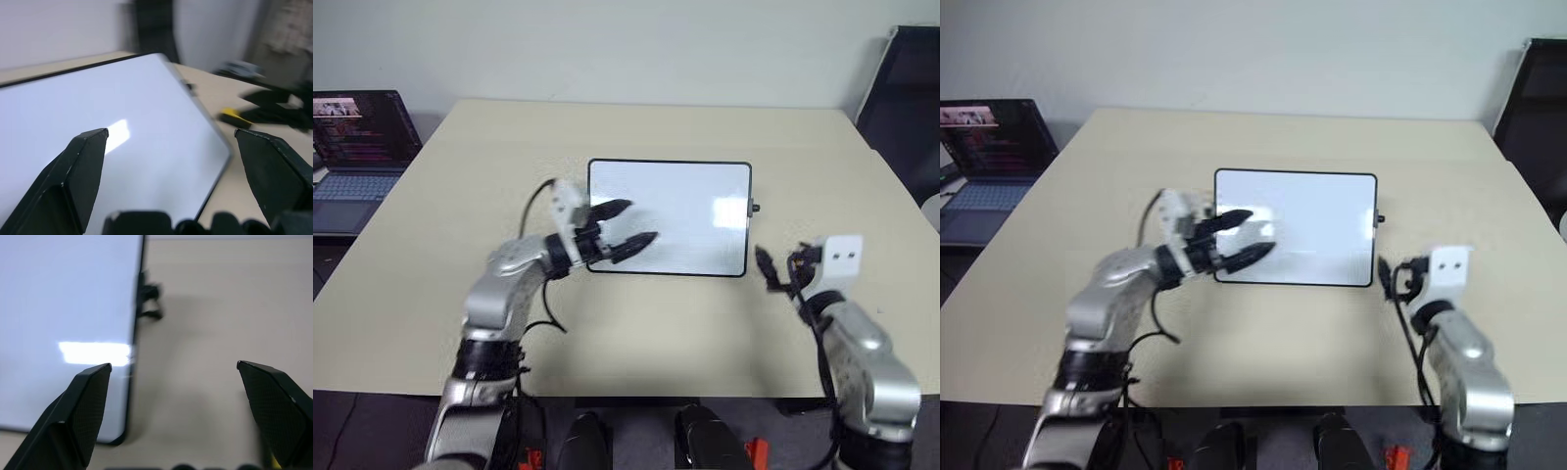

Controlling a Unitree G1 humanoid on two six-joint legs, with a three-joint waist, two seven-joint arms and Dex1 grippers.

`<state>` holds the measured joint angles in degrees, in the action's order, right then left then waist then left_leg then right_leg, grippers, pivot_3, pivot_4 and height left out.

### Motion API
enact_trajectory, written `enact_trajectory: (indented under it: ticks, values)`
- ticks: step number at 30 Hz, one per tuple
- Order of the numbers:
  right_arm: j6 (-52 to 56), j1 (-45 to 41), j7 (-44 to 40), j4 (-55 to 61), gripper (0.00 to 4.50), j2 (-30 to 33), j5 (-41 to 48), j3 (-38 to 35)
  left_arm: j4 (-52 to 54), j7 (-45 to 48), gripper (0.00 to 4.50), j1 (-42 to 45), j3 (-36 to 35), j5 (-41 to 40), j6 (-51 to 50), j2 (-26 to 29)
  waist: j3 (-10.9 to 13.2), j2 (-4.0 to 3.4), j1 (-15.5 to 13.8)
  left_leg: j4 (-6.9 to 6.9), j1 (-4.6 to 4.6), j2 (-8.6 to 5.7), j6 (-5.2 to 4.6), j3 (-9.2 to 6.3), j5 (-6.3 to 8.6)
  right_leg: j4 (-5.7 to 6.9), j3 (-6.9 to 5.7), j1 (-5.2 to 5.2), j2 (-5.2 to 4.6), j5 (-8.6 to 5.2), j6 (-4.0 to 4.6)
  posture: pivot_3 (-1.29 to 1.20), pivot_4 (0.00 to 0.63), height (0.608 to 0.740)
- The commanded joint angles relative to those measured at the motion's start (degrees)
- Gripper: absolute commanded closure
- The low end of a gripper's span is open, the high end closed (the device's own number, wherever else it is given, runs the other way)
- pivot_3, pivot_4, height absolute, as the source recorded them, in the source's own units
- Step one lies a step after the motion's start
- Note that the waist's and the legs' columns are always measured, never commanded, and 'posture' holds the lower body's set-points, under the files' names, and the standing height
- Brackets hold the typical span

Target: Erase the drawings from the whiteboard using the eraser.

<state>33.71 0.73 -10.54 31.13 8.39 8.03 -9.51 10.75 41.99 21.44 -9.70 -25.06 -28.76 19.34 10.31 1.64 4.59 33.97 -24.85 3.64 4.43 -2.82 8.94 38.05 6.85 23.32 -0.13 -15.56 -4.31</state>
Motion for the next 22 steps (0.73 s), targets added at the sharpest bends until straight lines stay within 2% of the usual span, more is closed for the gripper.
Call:
enact_trajectory:
  ticks: [1,5,9,13,18,22]
  values:
    - [-16.8,5.9,2.9,-1.6,0.01,-1.7,-5.2,3.0,10.3,-12.2,0.0,-8.1,-6.6,0.2,0.5,-3.5,-0.1,0.05,-0.3,0.01,0.01,-0.04,0.0,0.02,0.0,-0.07,0.0,-0.03,-0.05,-0.01,0.02,0.0,0.15,0.74]
    - [-28.5,10.6,2.4,-7.0,0.01,-4.2,-3.3,2.6,10.8,-18.4,0.0,-17.2,-5.7,7.5,7.2,-4.7,-0.1,0.15,-0.7,0.09,0.12,-0.04,0.01,0.08,-0.01,-0.05,0.04,-0.11,-0.08,-0.08,0.3,0.0,0.15,0.74]
    - [-32.3,11.1,1.7,-10.0,0.01,-3.3,-0.9,-0.9,10.3,-22.9,0.0,-17.3,-5.1,9.9,9.9,-5.8,-0.1,0.21,-1.2,0.19,0.15,-0.06,0.04,0.1,0.0,-0.14,0.11,-0.09,-0.08,0.03,0.43,0.0,0.15,0.74]
    - [-31.7,10.7,1.0,-9.8,0.01,-1.0,1.3,-4.0,10.2,-24.8,0.0,-16.8,-4.0,11.0,10.6,-5.9,-0.1,0.22,-1.2,0.25,0.21,-0.06,0.38,0.12,0.22,-0.46,0.19,-0.05,-0.08,0.05,0.46,0.0,0.15,0.74]
    - [-29.0,11.8,2.4,-7.3,0.01,-0.3,2.8,-6.2,10.0,-25.5,0.0,-17.7,-0.7,12.0,10.6,-6.2,-0.1,0.23,-1.3,0.34,0.2,-0.06,0.05,0.22,0.01,-0.42,0.26,-0.13,-0.08,0.1,0.42,0.0,0.15,0.74]
    - [-26.0,12.3,3.1,-5.5,0.01,-0.5,3.5,-5.3,8.8,-25.6,0.0,-16.6,1.6,12.0,11.1,-7.1,-0.2,0.23,-1.3,0.27,0.15,-0.04,0.03,0.22,0.0,-0.16,0.24,-0.12,-0.04,0.09,0.38,0.0,0.15,0.74]
